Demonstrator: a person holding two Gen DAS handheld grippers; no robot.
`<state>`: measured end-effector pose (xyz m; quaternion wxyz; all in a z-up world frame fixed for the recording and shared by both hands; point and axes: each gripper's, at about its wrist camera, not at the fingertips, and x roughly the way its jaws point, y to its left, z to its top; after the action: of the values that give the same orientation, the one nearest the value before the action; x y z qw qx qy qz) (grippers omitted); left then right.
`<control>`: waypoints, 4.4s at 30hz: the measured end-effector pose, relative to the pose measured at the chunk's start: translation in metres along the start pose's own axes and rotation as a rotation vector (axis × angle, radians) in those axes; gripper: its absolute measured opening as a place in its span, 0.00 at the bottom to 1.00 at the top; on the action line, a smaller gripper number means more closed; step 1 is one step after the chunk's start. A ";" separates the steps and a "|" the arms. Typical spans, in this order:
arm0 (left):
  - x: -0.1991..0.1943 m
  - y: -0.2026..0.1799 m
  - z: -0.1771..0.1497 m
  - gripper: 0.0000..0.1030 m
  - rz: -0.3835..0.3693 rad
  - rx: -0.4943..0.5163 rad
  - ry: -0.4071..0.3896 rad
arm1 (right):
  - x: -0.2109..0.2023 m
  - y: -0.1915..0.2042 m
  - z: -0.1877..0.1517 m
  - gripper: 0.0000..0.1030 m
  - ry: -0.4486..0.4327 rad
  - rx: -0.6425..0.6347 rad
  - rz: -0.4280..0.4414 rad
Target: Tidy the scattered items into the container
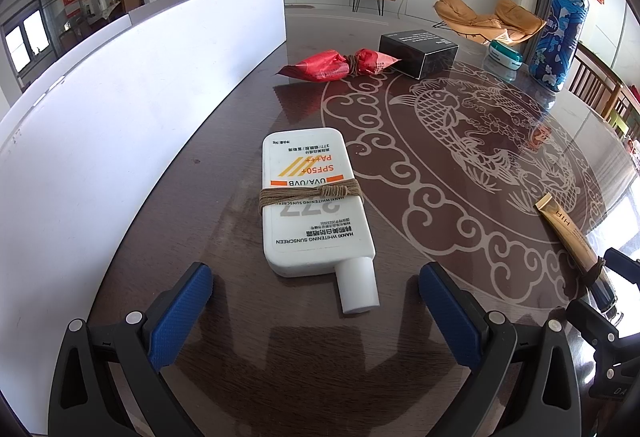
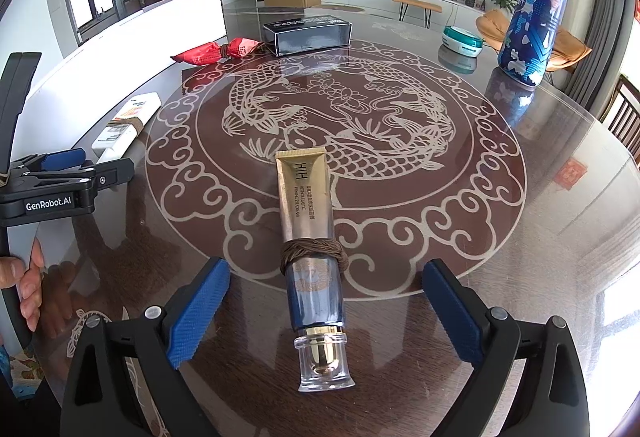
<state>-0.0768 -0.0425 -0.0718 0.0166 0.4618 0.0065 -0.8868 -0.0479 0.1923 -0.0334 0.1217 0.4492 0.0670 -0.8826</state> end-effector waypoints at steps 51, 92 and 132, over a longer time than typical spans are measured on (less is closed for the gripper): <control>-0.128 0.072 0.070 0.51 -0.261 0.054 -0.132 | -0.084 0.017 0.125 0.26 0.109 -0.037 0.192; -0.092 0.355 0.049 0.66 0.133 -0.309 0.003 | -0.006 0.387 0.192 0.72 0.091 -0.200 0.619; -0.016 -0.051 -0.022 1.00 -0.121 0.164 0.046 | 0.002 0.004 0.010 0.94 -0.018 0.187 -0.048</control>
<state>-0.0517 0.0093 -0.0712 -0.0748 0.4805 -0.0378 -0.8730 -0.0555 0.1859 -0.0295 0.0585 0.4490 -0.0058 -0.8916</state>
